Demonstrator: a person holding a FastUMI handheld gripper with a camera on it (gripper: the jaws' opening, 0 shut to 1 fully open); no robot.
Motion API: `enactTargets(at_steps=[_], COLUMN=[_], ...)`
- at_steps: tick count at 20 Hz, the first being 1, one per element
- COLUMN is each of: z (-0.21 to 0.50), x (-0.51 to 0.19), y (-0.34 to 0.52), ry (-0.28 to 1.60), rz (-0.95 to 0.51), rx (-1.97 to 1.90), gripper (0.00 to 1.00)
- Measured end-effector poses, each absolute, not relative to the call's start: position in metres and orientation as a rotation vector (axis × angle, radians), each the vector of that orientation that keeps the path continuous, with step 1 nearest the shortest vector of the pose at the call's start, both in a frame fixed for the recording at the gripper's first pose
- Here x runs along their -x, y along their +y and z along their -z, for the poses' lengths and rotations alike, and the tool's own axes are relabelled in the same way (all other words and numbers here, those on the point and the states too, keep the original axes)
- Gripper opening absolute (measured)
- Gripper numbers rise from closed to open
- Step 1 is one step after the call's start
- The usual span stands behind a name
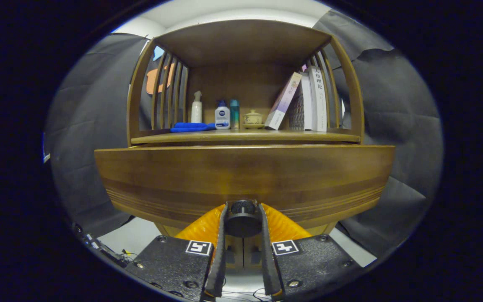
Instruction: Pull open the drawer, take out the items inside it, and place them on the countertop above the cabinet.
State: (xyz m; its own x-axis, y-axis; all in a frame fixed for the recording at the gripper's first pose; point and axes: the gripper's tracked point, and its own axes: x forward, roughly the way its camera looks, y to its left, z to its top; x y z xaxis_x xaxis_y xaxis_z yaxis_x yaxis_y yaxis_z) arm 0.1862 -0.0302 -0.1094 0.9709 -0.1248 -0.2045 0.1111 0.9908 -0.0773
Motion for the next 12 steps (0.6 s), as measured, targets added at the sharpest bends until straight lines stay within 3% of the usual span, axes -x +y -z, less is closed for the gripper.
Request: enactTargets(at_steps=[12], z=[0.122], x=[-0.109], y=[-0.025], ry=[0.268], rz=[0.06], rx=[0.095], gripper=[0.39])
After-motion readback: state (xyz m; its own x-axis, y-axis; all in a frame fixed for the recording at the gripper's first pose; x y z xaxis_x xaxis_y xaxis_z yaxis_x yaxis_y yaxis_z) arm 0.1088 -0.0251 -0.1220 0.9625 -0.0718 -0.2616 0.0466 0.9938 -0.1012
